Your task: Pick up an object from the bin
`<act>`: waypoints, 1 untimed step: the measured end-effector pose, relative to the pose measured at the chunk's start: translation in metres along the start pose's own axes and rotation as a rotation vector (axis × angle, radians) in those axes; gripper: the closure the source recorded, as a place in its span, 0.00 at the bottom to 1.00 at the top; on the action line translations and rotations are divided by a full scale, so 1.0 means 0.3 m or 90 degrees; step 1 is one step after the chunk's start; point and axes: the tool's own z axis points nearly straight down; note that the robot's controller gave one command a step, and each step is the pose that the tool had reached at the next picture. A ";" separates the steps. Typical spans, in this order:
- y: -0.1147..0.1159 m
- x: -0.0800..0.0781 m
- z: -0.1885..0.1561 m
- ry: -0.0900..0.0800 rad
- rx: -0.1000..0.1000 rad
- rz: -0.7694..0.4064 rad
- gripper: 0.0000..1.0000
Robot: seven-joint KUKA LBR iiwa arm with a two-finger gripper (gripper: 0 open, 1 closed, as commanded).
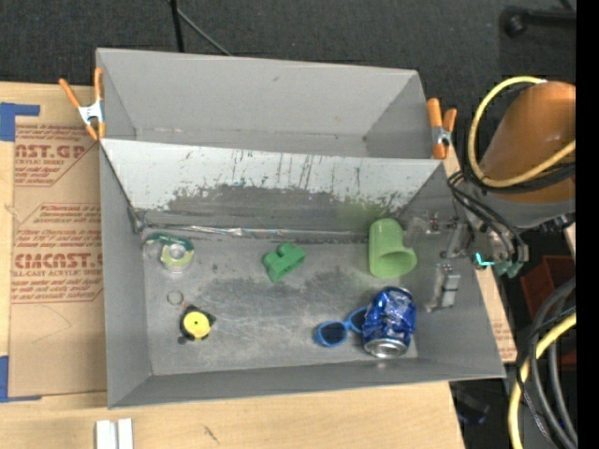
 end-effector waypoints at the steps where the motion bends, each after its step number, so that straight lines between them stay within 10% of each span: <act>1: 0.016 0.089 0.472 -0.003 0.001 -0.208 0.00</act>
Offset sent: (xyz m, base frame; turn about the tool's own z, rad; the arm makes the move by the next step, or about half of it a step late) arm -0.0275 0.0046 -0.1407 -0.3260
